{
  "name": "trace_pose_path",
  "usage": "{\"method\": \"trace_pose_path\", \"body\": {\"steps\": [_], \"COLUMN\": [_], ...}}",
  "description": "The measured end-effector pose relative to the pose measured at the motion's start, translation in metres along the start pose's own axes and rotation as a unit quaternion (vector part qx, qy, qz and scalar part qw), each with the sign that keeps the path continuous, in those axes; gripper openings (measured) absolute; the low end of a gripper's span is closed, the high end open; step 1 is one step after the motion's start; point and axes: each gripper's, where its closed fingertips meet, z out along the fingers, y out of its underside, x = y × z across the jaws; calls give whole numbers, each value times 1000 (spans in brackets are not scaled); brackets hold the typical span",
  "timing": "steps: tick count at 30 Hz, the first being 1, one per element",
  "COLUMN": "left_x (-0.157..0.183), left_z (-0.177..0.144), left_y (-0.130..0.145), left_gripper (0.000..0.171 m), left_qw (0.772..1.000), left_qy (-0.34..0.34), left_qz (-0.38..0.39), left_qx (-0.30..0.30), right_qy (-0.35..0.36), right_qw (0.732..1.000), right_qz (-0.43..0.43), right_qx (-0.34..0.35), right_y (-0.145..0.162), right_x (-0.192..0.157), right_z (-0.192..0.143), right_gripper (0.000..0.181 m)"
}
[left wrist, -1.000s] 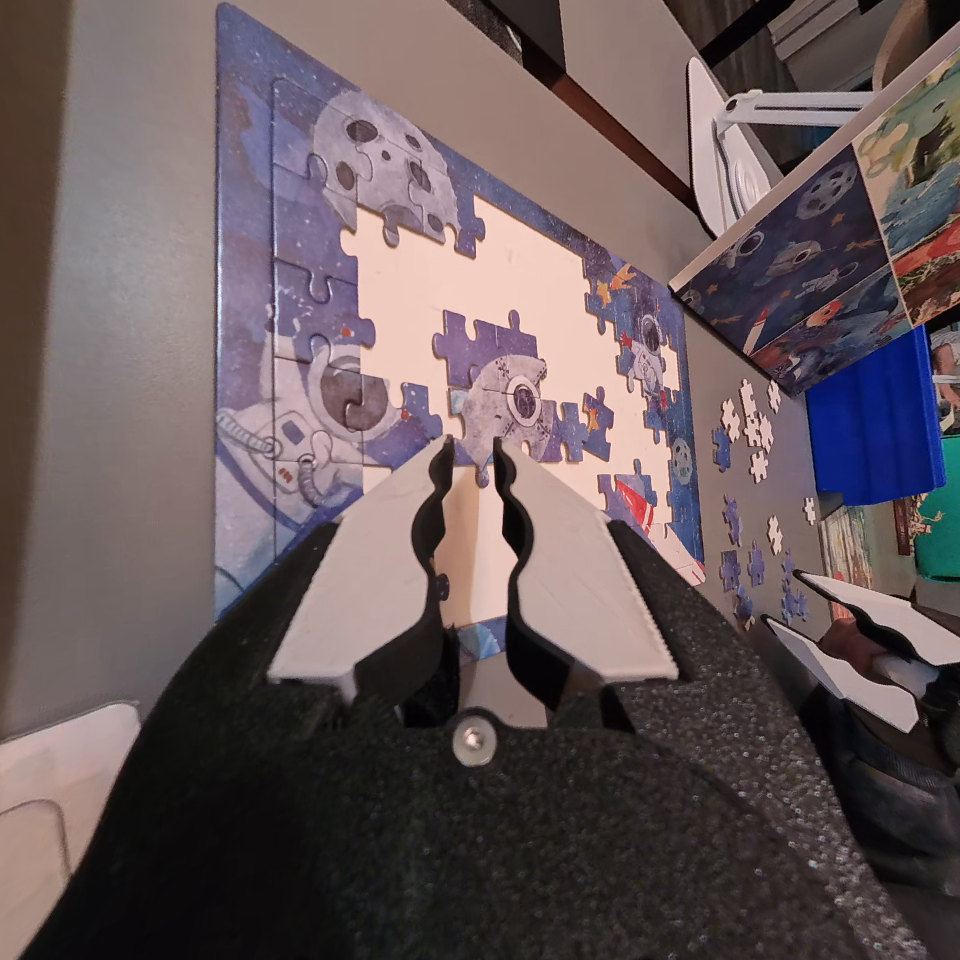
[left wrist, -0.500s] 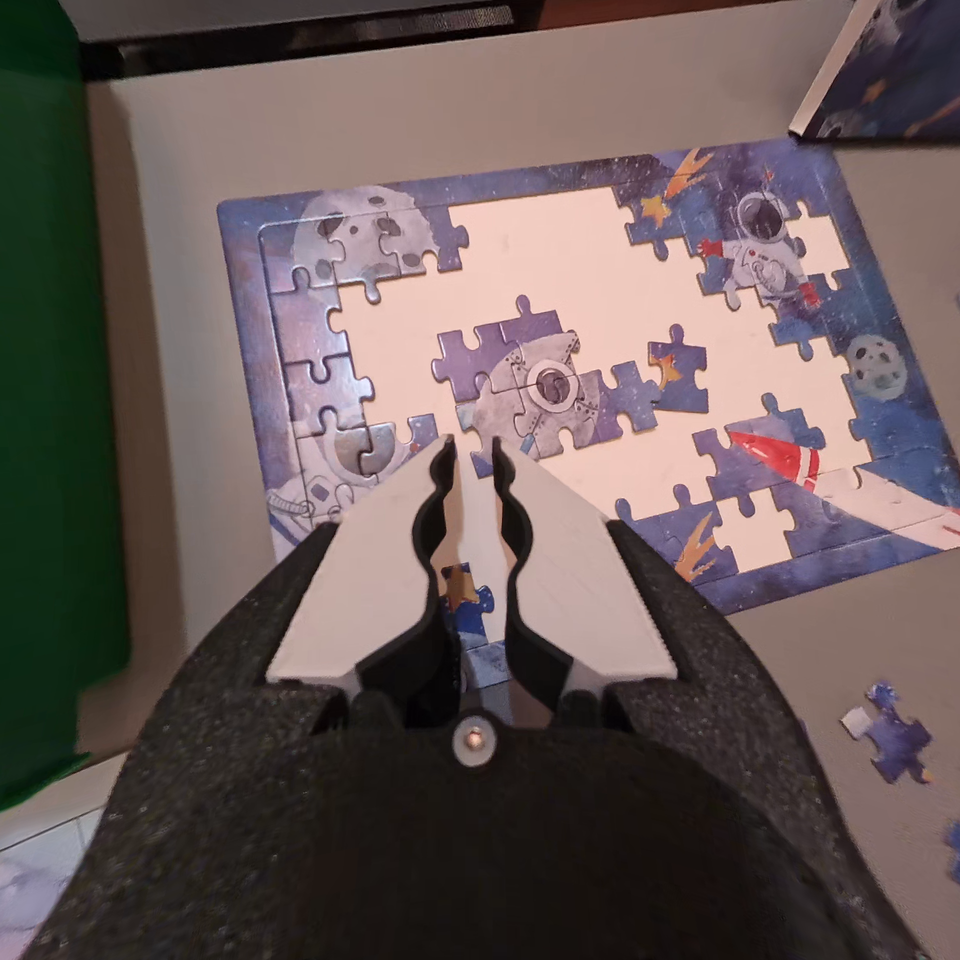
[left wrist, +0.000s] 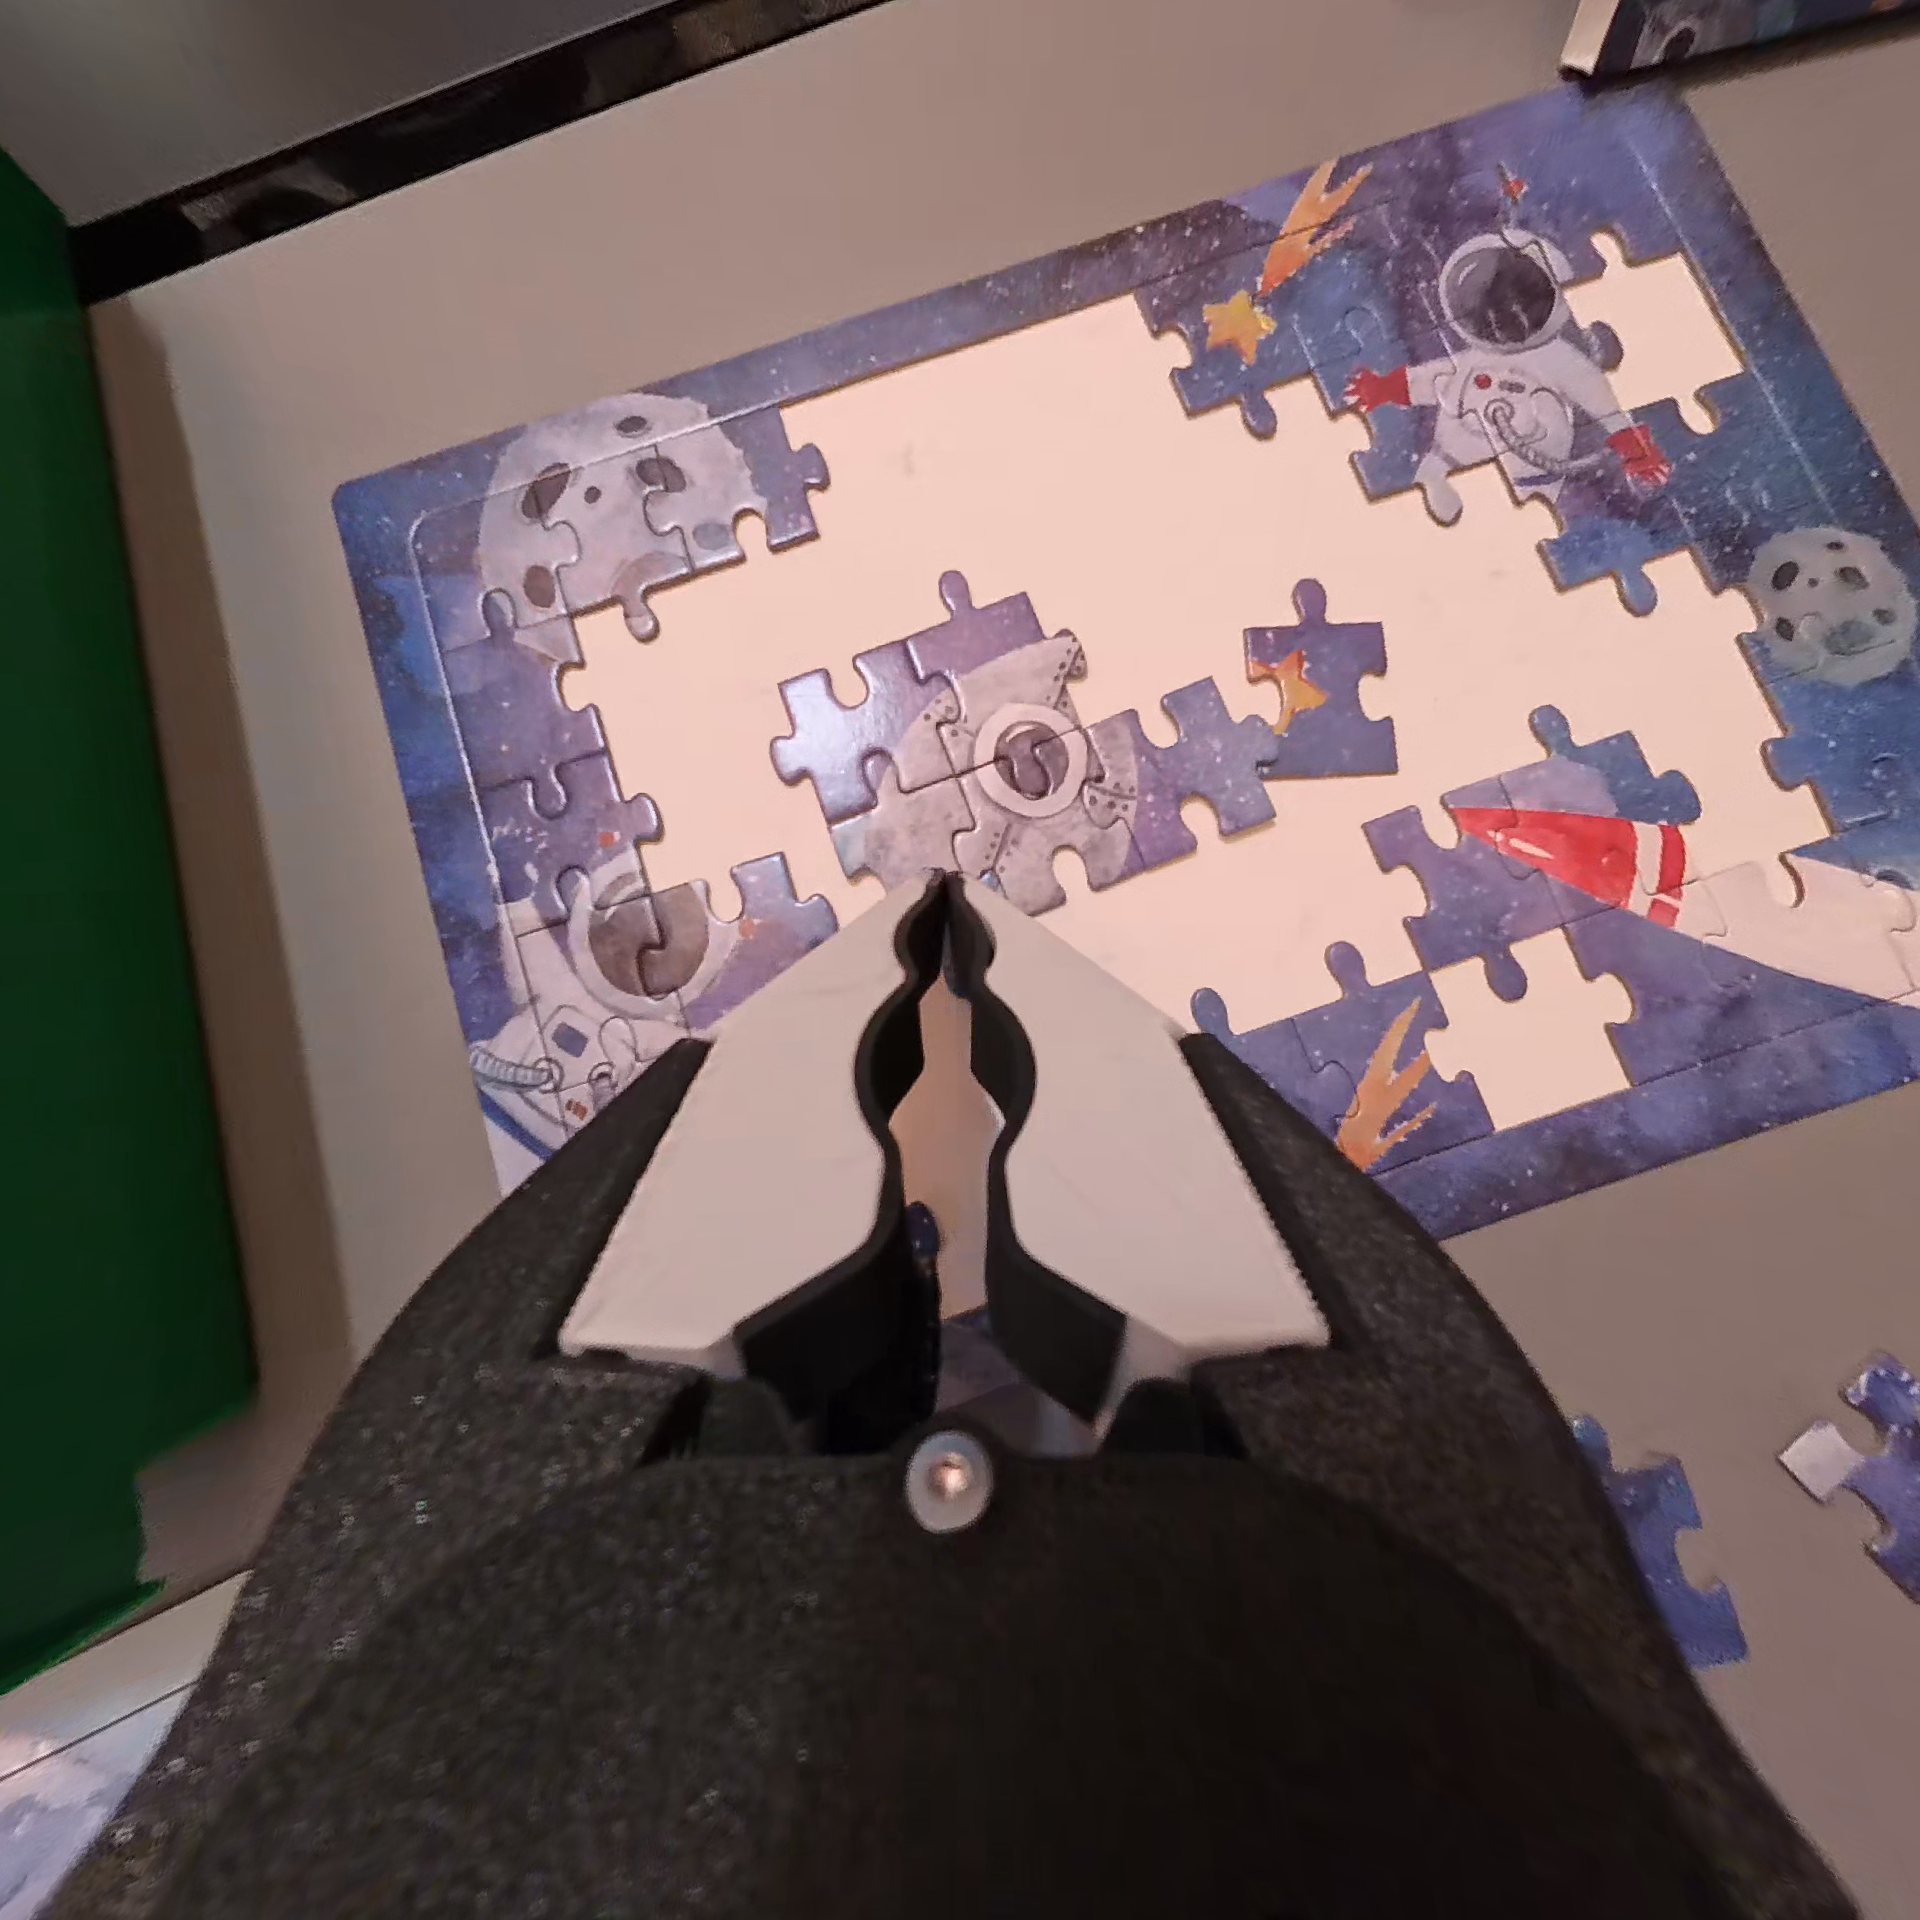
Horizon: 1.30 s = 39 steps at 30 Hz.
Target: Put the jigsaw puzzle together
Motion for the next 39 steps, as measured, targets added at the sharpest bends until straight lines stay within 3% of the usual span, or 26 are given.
{"method": "trace_pose_path", "body": {"steps": [9,15,22,27,30,33,39], "left_x": [0,-12,-3,-7,2,-2,-25], "left_z": [0,-14,5,-9,5,3,-21], "left_y": [-1,-25,-8,-33,-15,-11,-38], "left_gripper": [0,0,0,0,0,0,0], "left_qw": [1000,997,1000,996,1000,1000,993], "left_qy": [1,-20,-17,-46,-16,-22,-59], "left_qz": [-4,-35,-17,-4,-3,-3,-36], "left_qx": [3,68,11,78,26,18,100], "right_qy": [0,0,-2,-2,-2,-2,-3], "right_qw": [1000,1000,1000,1000,1000,1000,1000], "right_qz": [-1,-1,-2,-2,-3,-3,-3], "right_qx": [-1,-1,-2,-3,-3,-4,-4], "right_y": [1,0,0,1,1,1,1], "right_x": [0,0,-2,-1,-1,-1,-2], "right_z": [0,0,0,0,0,0,0], "right_gripper": [34,34,34,34,34,34,34]}}
